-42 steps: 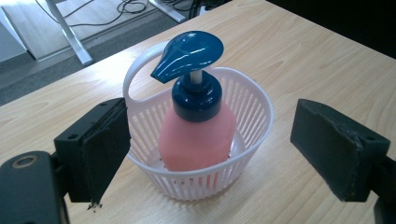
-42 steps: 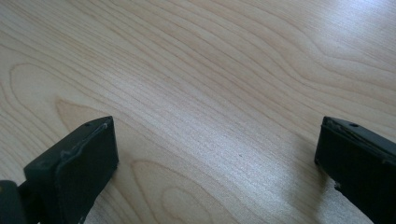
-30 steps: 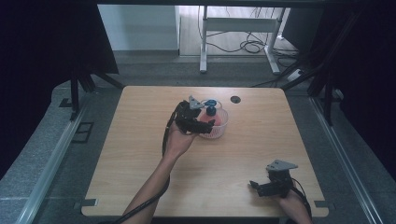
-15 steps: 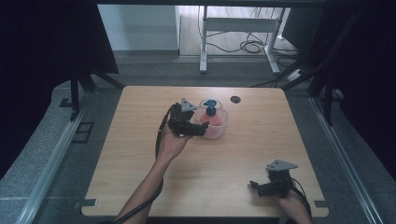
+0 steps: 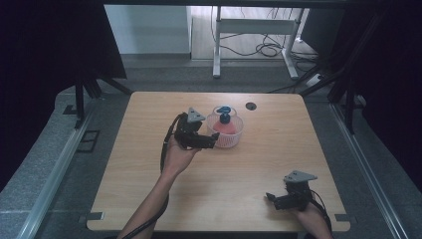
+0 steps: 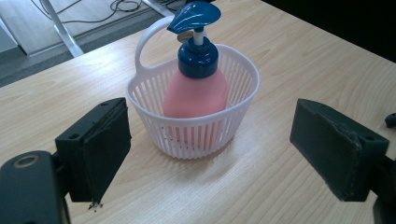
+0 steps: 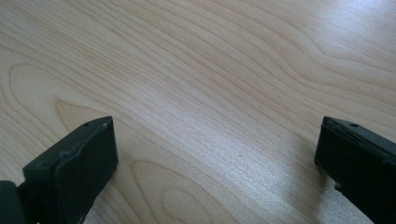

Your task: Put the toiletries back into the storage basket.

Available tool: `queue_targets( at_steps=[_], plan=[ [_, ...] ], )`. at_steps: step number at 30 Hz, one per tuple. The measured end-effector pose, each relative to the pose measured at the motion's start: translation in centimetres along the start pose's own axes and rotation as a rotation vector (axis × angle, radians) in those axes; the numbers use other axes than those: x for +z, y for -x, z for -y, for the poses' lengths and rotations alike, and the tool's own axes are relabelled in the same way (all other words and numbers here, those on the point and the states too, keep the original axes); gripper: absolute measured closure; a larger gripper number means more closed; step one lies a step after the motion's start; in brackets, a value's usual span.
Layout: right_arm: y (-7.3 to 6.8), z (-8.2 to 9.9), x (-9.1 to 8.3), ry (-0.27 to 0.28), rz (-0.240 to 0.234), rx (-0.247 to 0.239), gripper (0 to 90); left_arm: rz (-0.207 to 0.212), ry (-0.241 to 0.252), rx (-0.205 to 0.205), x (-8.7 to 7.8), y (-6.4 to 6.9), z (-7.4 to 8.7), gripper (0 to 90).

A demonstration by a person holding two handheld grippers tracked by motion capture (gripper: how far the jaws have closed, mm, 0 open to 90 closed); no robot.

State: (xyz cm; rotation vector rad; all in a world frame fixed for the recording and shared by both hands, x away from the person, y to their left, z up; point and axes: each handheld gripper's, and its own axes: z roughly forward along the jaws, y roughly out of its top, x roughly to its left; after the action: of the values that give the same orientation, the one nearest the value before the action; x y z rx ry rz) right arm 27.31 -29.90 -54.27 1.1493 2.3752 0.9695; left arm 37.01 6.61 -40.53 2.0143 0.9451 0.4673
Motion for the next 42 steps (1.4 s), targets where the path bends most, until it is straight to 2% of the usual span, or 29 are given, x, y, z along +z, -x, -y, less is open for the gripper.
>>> queue_targets(
  at_steps=[15,28,42],
  plan=[
    [0.0,0.0,0.0,0.001,0.0,-0.001,0.0,0.016,0.014,-0.022,-1.5,-0.3,0.9,12.5],
    [0.0,0.0,0.0,0.0,0.001,0.0,0.0,0.031,0.022,-0.05,-2.5,-0.7,2.6,12.6],
    [0.0,0.0,0.0,0.0,0.003,0.001,0.0,0.021,0.028,-0.072,-3.8,-1.1,4.7,12.7]
  ],
)
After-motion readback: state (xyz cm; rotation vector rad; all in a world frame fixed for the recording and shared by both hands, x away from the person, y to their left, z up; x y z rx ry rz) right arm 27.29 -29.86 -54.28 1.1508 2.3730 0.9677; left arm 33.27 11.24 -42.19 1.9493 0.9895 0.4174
